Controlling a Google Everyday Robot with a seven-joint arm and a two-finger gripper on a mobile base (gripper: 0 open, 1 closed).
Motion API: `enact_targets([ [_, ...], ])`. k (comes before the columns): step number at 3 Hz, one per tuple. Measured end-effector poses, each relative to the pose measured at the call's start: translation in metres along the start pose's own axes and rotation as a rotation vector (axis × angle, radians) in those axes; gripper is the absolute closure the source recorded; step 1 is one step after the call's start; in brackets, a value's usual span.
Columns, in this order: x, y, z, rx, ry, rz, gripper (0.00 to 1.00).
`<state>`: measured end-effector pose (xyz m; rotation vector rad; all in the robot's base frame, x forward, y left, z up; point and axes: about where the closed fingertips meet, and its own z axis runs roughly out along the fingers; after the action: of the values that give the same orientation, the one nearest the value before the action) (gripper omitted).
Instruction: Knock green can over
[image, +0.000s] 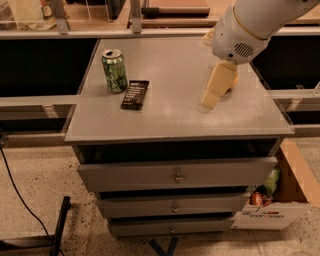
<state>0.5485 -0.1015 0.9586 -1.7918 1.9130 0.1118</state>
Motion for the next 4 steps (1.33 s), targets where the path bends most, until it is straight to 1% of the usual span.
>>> enact_targets([
  [1, -0.016, -0.005, 0.009, -0.021, -0.055, -0.027, 0.0],
  [2, -0.032, -0.03, 0.032, -0.028, -0.106, -0.025, 0.0],
  [3, -0.053, -0.062, 0.058, -0.032, -0.185, -0.026, 0.0],
  [4, -0.075, -0.086, 0.088, -0.034, -0.275, -0.022, 0.0],
])
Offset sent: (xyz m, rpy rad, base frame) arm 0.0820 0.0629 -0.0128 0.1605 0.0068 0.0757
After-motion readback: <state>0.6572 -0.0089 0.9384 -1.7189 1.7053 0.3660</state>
